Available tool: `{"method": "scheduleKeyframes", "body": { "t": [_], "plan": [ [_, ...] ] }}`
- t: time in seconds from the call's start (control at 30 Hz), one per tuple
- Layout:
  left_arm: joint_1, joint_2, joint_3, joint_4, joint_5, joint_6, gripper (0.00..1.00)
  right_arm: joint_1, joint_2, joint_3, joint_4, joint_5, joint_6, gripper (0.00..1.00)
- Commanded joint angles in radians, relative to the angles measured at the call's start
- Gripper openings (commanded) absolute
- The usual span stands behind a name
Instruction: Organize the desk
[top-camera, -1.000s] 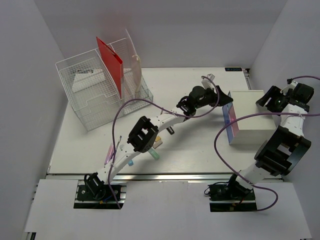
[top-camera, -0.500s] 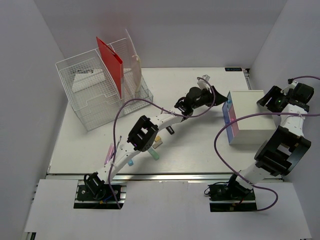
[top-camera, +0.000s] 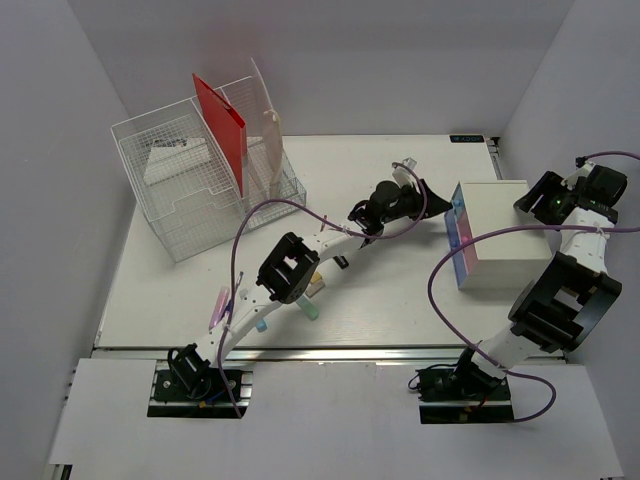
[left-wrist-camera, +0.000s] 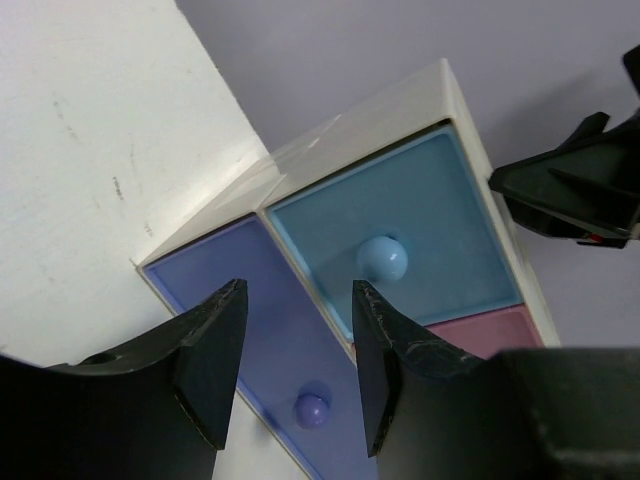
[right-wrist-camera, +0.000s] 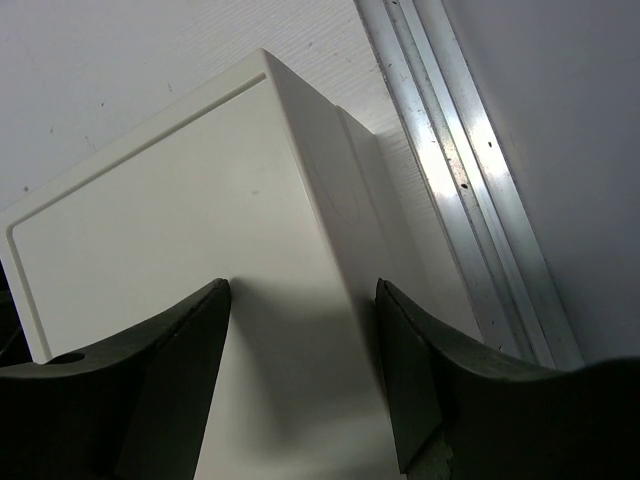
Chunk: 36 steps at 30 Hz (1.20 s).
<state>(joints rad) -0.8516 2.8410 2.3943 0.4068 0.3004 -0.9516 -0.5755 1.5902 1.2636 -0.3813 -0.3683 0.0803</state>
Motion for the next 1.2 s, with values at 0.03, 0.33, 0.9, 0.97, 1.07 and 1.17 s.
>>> {"method": "scheduleKeyframes", "body": {
  "t": [0.03,0.33,0.9,0.97,1.07,1.17],
  "plan": [
    [0.009,-0.043,-0.017,0.114,0.051,-0.045,0.55,0.006,-0.010,-0.015,-0.047,0.046,0.006,0.64],
    [0.011,-0.048,-0.017,0.199,0.069,-0.052,0.52,0.014,-0.006,-0.012,-0.060,0.071,0.004,0.64],
    [0.008,0.003,0.028,0.207,0.040,-0.081,0.49,0.063,-0.007,-0.029,-0.068,0.089,0.024,0.61],
    [0.005,0.009,0.029,0.204,0.037,-0.082,0.47,0.063,-0.012,-0.036,-0.064,0.083,0.027,0.61],
    [0.005,0.009,0.023,0.201,0.037,-0.081,0.46,0.065,-0.015,-0.049,-0.056,0.063,0.041,0.61],
    [0.003,0.006,0.014,0.204,0.020,-0.076,0.45,0.065,-0.016,-0.061,-0.053,0.051,0.044,0.60]
  ]
}}
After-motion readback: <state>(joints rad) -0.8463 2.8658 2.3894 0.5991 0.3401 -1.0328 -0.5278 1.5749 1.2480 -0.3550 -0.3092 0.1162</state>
